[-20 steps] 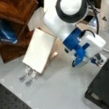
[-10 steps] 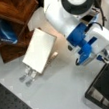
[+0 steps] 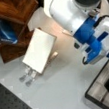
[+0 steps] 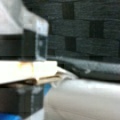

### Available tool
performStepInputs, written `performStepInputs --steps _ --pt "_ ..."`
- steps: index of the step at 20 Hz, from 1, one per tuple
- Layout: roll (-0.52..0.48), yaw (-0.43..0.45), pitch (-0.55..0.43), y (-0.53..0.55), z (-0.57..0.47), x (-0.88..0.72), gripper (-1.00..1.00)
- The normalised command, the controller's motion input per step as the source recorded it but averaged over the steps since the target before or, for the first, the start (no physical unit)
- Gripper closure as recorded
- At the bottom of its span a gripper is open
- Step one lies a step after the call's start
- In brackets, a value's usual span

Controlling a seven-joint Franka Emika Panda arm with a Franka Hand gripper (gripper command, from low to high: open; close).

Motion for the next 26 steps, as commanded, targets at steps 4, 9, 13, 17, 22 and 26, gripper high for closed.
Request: performStepInputs --steps 4,9,13,17,22,26 --pt "-0.040 0.025 0.070 0.54 0.05 -0.43 1.00" --pt "-0.058 0.027 0.074 0.58 0.03 -0.44 1.00" --pt "-0.067 0.023 0.065 0.68 0.02 -0.44 1.00" --pt "-0.057 -0.014 0.052 0.82 0.03 -0.47 1.00" --pt "-0.145 -0.093 0.021 0.97 0.03 -0.50 1.00" --pt "-0.201 -0.174 -0.026 1.00 0.00 -0.54 1.00"
